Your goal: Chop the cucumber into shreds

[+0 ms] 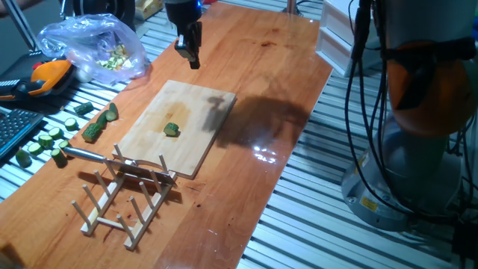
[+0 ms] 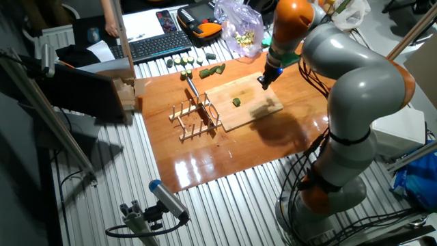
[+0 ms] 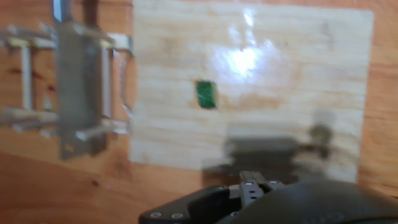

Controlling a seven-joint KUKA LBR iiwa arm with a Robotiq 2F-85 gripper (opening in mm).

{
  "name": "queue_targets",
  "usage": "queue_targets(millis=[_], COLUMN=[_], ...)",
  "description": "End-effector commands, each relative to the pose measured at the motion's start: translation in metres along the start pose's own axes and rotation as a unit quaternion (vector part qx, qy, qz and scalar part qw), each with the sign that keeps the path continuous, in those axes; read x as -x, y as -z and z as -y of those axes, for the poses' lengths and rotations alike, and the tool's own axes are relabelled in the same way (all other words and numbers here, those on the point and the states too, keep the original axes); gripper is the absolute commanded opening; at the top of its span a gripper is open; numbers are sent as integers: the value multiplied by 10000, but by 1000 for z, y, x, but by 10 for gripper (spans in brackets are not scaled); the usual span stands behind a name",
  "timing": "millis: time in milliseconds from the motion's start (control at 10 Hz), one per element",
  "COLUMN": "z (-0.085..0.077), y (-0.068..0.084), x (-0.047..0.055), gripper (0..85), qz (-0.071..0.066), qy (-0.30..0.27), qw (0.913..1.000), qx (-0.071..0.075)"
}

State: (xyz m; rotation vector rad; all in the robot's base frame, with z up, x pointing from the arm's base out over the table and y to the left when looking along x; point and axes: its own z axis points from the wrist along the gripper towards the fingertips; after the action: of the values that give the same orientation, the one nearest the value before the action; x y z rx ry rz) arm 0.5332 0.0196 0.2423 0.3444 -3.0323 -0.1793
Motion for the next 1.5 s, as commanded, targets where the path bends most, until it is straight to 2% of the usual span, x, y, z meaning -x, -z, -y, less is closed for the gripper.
queue_targets(millis=[0,100,200,300,400,600,800,900,1100,1400], z=[-48,-82,-114,-140,-165,-198,-215,-218,-218,-216], y=[1,0,-2,-4,-10,-23,-33,-37,-44,-45], x=[33,48,58,63,64,63,62,63,67,68], gripper=[0,0,0,0,0,0,0,0,0,0], qz=[-72,-39,-66,-169,-223,-216,-198,-160,-124,-103], qy=[-169,-402,-582,-630,-667,-797,-877,-877,-848,-694], qw=[9997,9984,9970,9959,9955,9945,9941,9944,9950,9956], qx=[-173,-397,-508,-622,-636,-647,-612,-564,-523,-626])
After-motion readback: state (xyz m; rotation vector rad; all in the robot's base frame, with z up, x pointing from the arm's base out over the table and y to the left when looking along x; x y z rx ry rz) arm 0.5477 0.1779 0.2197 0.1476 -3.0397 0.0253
